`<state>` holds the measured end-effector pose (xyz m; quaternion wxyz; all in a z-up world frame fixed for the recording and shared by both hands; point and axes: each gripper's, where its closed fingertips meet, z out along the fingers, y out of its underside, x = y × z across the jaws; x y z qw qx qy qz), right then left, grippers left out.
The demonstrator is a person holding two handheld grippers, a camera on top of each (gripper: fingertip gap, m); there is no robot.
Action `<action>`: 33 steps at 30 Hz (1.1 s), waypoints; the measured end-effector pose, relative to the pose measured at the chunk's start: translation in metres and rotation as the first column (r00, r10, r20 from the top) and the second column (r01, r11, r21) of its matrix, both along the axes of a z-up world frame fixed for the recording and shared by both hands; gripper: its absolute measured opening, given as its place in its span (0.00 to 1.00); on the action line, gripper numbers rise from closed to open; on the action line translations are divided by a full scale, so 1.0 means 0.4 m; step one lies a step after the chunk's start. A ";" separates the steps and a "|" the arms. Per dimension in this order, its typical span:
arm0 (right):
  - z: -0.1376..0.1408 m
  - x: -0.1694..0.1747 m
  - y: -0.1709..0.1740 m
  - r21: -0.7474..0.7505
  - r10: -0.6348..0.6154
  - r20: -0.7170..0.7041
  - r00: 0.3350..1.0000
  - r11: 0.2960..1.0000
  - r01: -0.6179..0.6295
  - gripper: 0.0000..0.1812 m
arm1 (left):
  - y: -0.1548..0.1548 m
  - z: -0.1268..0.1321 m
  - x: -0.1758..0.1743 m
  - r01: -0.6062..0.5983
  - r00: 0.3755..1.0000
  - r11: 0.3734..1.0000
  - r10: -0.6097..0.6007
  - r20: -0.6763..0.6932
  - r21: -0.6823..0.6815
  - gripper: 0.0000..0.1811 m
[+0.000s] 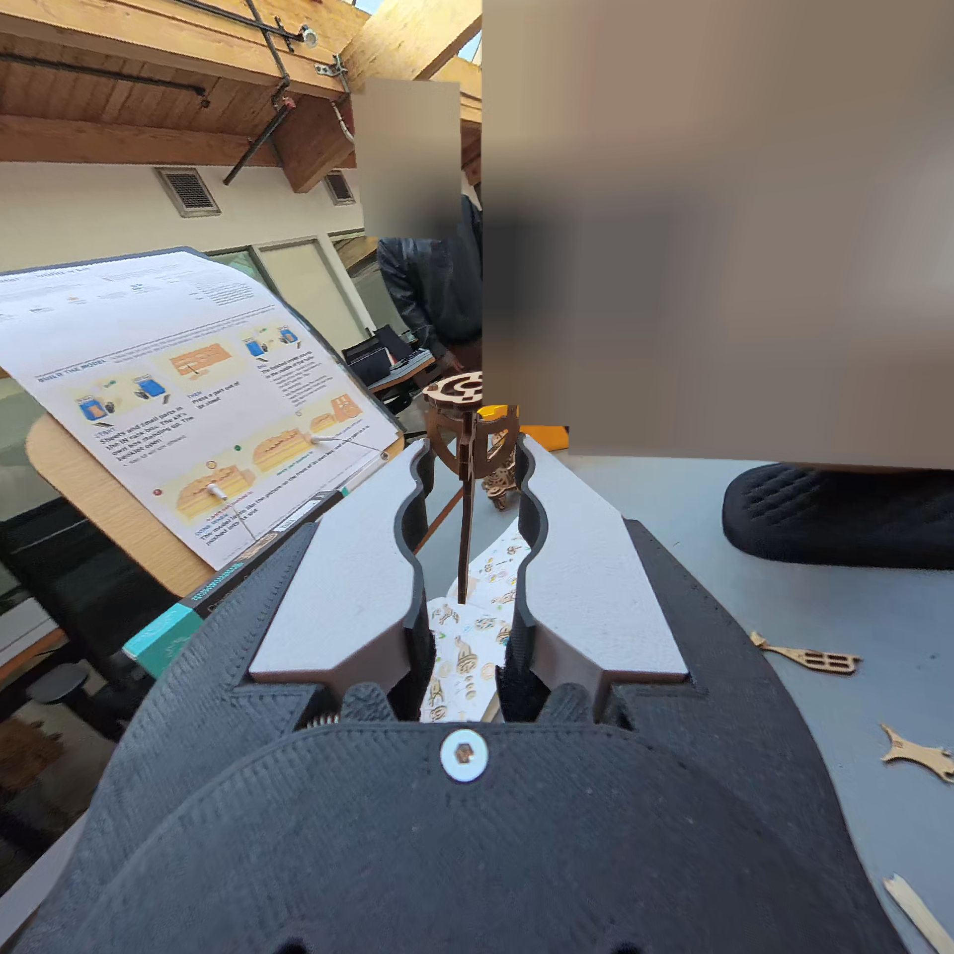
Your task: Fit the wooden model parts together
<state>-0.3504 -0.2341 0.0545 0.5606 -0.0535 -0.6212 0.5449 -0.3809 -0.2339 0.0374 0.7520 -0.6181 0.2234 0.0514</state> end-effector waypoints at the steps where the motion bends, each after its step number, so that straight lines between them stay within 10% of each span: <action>1: 0.011 0.007 -0.004 0.051 -0.045 -0.029 0.999 0.998 0.046 0.13 | 0.003 -0.005 -0.001 -0.025 0.999 1.000 0.025 -0.034 0.003 0.16; 9: -0.033 0.010 -0.084 0.458 -0.219 -0.242 0.945 0.833 0.310 0.16 | 0.013 -0.029 0.023 -0.087 0.979 0.995 0.092 -0.183 0.038 0.16; 33: -0.015 0.004 -0.066 0.485 -0.306 -0.335 0.891 0.755 0.442 0.09 | 0.010 -0.020 0.024 -0.149 0.952 0.986 0.163 -0.260 0.070 0.17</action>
